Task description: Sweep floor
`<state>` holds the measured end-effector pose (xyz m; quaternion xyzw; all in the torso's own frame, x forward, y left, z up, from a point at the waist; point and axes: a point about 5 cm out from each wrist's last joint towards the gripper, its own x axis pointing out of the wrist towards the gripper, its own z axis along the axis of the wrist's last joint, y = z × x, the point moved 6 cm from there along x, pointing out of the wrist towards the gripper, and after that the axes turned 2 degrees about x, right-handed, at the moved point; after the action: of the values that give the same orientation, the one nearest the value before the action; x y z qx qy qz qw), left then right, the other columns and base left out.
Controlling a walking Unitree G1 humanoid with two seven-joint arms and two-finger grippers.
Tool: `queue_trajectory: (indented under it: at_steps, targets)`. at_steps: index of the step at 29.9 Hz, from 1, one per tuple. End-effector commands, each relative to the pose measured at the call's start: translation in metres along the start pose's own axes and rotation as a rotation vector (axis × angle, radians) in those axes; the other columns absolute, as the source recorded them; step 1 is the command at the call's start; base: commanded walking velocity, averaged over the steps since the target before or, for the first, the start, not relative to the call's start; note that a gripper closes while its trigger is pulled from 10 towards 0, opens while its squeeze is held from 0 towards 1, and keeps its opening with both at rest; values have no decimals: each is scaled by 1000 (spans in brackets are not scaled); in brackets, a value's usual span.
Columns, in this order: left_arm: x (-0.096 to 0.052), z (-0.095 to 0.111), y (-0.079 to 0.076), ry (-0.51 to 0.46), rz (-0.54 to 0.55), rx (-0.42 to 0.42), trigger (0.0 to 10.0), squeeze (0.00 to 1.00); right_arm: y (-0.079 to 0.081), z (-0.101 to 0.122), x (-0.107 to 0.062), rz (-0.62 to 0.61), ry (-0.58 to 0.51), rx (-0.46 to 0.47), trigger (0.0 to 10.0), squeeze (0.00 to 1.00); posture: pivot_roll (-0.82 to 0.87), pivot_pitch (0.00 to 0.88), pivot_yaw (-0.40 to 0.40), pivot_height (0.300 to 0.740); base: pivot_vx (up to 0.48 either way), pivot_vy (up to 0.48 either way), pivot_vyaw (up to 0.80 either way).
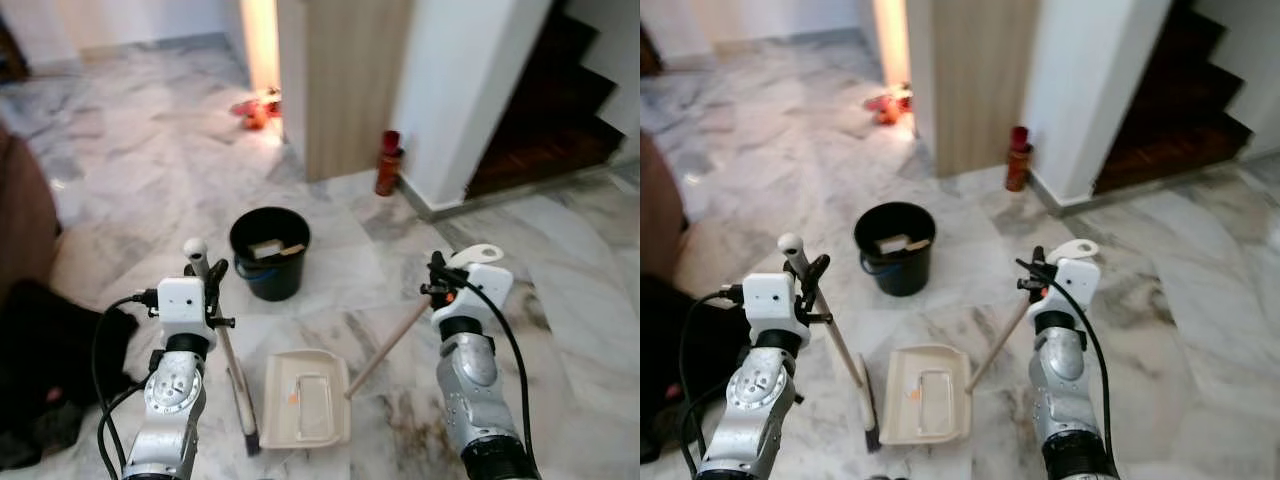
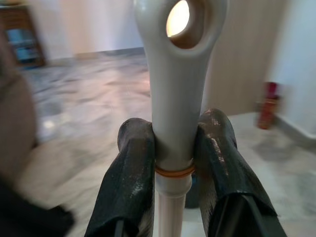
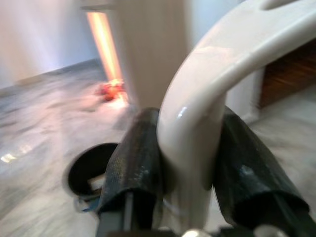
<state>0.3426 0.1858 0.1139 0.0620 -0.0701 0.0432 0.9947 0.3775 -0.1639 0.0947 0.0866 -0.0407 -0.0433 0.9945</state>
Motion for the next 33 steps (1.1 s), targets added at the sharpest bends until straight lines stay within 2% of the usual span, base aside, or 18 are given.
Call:
queue_trajectory:
  at_steps: [1, 11, 19, 25, 28, 30, 31, 32, 33]
  targets:
    - [2, 12, -3, -45, -6, 2, 10000, 0, -2, 10, 2, -6, -40, 12, 10000, 0, 121, 49, -28, 740, 0, 0, 800]
    - [1, 11, -2, -42, -2, 2, 10000, 0, -2, 10, 3, -4, -34, 22, 10000, 0, 124, 51, -29, 740, 0, 0, 70]
    - [-2, 8, 1, -30, 0, 18, 10000, 0, -3, 33, 9, -8, -107, 21, 10000, 0, 123, 50, -27, 740, 0, 0, 0]
    - [-5, 7, 5, -25, 5, 26, 10000, 0, 9, 66, 13, 22, -220, -8, 10000, 0, 128, 51, -25, 740, 0, 0, 0]
    - [-5, 7, 4, -26, 3, 31, 10000, 0, 11, 72, 14, 27, -242, -10, 10000, 0, 127, 52, -25, 740, 0, 0, 0]
    - [-5, 8, 4, -28, -1, 35, 10000, 0, 22, 91, 14, 70, -307, -38, 10000, 0, 127, 58, -21, 740, 0, 0, 0]
    - [-6, 8, 4, -28, -3, 38, 10000, 0, 33, 115, 13, 94, -379, -17, 10000, 0, 125, 58, -20, 740, 0, 0, 0]
    - [-6, 8, 4, -28, -3, 38, 10000, 0, 33, 115, 13, 94, -379, -17, 10000, 0, 125, 58, -20, 740, 0, 0, 0]
    - [-6, 8, 4, -27, -3, 38, 10000, 0, 37, 126, 13, 97, -410, -3, 10000, 0, 125, 58, -20, 740, 0, 0, 0]
